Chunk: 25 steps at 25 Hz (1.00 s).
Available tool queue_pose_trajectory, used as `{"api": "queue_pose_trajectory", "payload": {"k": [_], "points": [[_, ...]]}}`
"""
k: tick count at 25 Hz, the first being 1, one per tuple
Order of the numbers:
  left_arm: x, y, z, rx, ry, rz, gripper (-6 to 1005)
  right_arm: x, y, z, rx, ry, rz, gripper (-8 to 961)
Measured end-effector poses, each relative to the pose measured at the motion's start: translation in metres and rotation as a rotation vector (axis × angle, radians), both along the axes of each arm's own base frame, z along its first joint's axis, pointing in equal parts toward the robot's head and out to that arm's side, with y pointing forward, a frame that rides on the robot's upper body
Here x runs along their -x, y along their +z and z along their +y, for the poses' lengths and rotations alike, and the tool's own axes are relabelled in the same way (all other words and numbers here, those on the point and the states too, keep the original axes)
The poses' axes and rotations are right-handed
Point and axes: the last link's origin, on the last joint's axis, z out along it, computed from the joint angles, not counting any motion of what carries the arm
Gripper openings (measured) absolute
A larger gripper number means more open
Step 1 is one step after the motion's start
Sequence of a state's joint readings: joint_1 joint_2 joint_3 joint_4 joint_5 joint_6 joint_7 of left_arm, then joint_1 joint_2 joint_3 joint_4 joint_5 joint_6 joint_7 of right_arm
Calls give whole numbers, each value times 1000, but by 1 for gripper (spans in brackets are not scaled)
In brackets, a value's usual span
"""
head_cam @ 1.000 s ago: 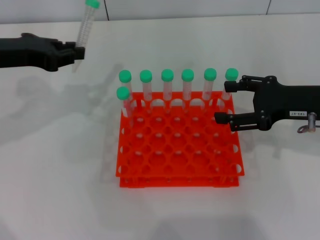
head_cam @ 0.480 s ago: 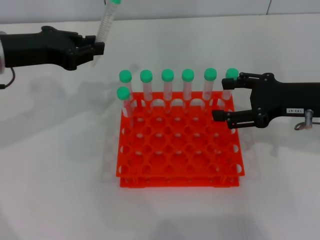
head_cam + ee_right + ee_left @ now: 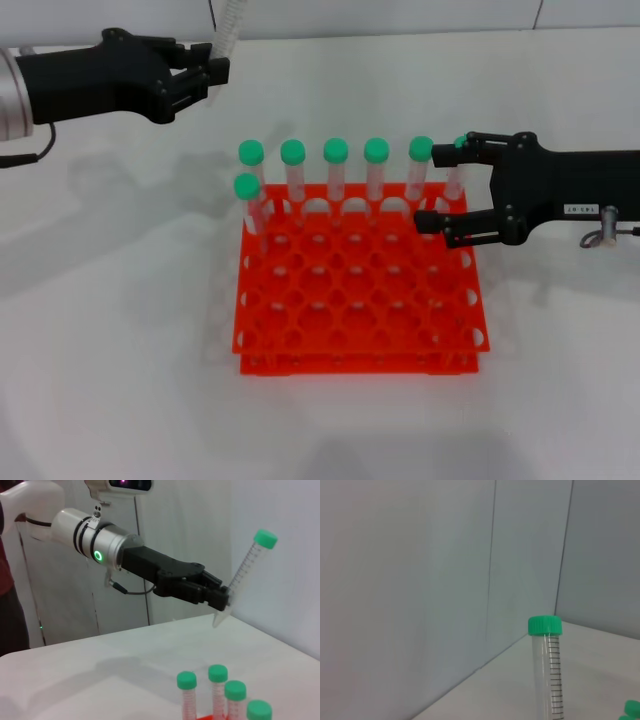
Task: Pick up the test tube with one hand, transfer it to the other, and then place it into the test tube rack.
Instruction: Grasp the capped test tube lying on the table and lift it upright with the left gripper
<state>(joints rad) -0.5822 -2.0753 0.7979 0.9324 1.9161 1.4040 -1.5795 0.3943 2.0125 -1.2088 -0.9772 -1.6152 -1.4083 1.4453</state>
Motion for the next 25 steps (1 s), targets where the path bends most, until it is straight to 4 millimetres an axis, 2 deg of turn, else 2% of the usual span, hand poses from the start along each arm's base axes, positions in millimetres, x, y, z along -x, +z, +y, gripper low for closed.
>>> {"api": "queue_pose_trajectory", "payload": {"k": [10,18,25], "points": [[-7,-23,9,7,-54,1,193,3,1,2,-1,10,1,856],[-14,-33,10,3,-102,-15,194,5,2,3,-6,12,4,856],[-13,-36,9,-6,-125,-14,193,8,2,6,-9,16,5,856]]}}
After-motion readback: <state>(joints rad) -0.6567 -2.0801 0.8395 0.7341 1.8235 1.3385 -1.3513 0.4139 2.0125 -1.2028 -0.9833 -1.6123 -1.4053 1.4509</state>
